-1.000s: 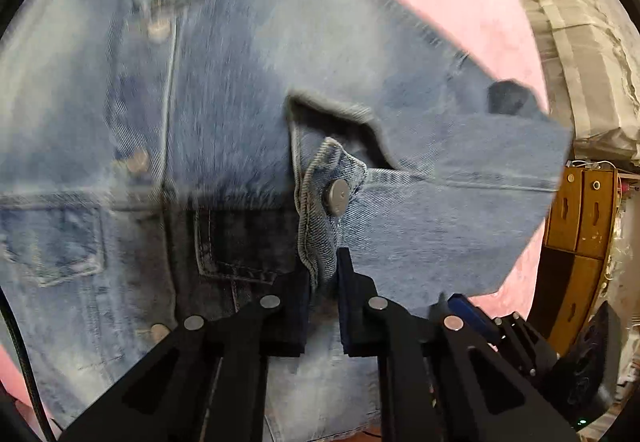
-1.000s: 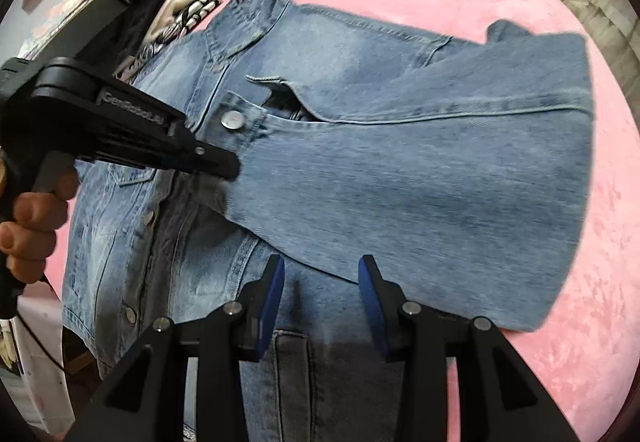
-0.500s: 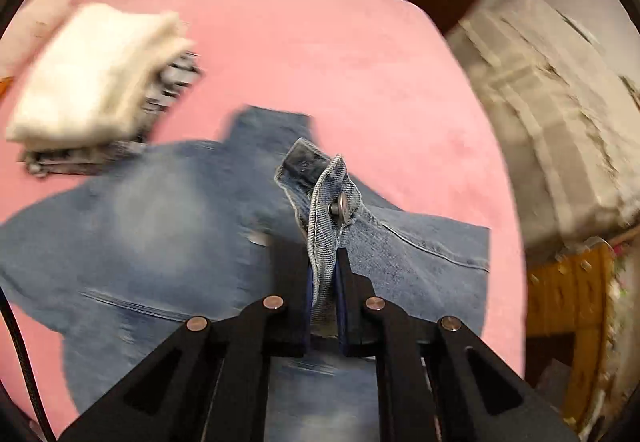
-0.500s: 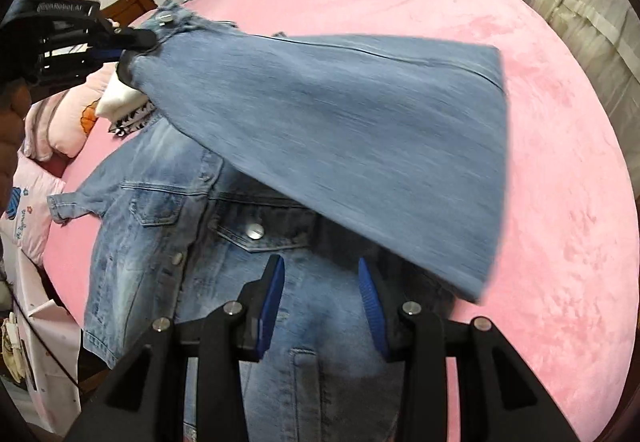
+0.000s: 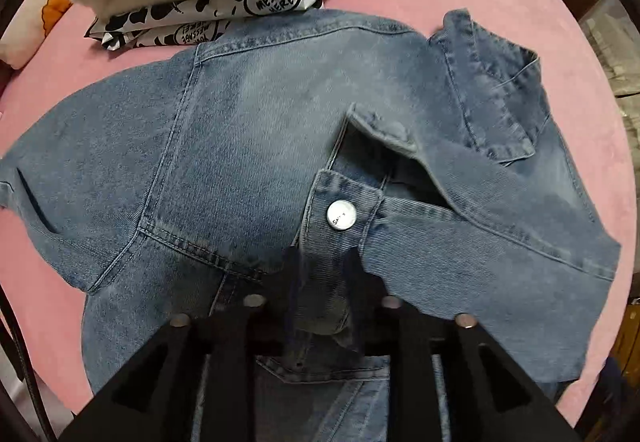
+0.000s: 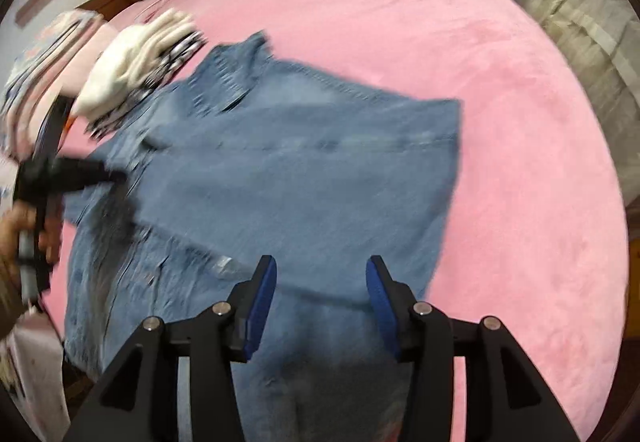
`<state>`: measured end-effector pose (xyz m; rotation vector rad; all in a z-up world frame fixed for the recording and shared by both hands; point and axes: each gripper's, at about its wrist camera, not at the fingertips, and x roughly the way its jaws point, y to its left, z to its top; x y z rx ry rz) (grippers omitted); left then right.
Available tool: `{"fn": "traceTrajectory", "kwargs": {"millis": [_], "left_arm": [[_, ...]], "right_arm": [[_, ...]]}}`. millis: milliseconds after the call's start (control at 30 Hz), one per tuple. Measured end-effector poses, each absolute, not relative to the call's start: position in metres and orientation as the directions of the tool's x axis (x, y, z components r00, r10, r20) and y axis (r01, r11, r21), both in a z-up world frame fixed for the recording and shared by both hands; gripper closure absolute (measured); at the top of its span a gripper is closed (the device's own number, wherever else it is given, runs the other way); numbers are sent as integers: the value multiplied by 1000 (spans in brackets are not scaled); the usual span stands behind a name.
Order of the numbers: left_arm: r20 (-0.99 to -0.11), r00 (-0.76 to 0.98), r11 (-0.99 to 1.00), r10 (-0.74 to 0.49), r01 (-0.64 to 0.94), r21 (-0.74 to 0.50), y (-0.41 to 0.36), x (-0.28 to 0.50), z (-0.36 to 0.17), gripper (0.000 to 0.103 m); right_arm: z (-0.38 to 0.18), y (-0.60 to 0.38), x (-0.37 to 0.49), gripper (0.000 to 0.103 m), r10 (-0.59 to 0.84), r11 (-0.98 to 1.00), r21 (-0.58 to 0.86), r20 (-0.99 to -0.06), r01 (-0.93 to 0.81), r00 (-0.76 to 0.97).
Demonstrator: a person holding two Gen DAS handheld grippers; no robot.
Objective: Fold large clothes
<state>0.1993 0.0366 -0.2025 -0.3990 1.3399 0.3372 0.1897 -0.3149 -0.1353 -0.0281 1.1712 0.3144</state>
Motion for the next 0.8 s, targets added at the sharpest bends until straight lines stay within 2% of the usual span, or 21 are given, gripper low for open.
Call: {"fn": "traceTrajectory", "kwargs": {"millis": [33,67,100,133,267,300,333,367,433,467,500,533,633,700,800], "left_arm": [[-979,202,888,0,-451,-93,36,200,-203,67],[-980,200,890,-9,-445,-99,36,200,-204,52],[-981,191,892,-21,-441,-105,35,200,-205,35],[-983,182,893,-27,-438,-106,35,201,-208,31],[-989,146,901,-38,-423,-97,32,202,-221,30],[-989,144,903,-38,-419,-95,32,202,-223,33],[-989,145,907,-43,-410,-99,31,203,-224,42],[-989,145,911,-38,-401,-94,30,205,-225,69],[-989,142,921,-31,-380,-84,28,209,-225,81],[-988,150,919,-41,-382,-96,28,212,-224,90],[-985,166,916,-50,-385,-111,29,214,-220,93],[-983,181,918,-39,-381,-106,28,216,-214,94],[-970,245,931,-5,-354,-95,23,220,-198,96],[-963,269,934,8,-345,-89,22,224,-196,95],[-988,151,929,-18,-362,-72,26,233,-226,89]], "right_arm": [[-137,-323,200,50,216,962,136,-908,-236,359],[-139,-330,212,44,198,970,127,-909,-208,368],[-143,-339,227,43,178,977,119,-909,-174,377],[-148,-346,242,43,159,983,111,-909,-144,385],[-167,-359,291,43,120,992,100,-916,-73,382],[-171,-359,300,43,114,993,96,-918,-65,379],[-178,-360,312,43,105,994,91,-922,-55,372],[-182,-359,317,43,99,995,86,-925,-52,367],[-196,-354,332,43,84,995,63,-937,-72,340],[-200,-352,334,55,79,995,55,-941,-84,329],[-206,-347,337,69,89,992,54,-944,-118,316],[-206,-345,337,92,78,991,38,-945,-130,317],[-197,-354,332,97,64,993,23,-921,-112,385],[-198,-367,327,97,52,998,29,-913,-63,404],[-213,-373,327,94,27,999,14,-929,-38,370]]}}
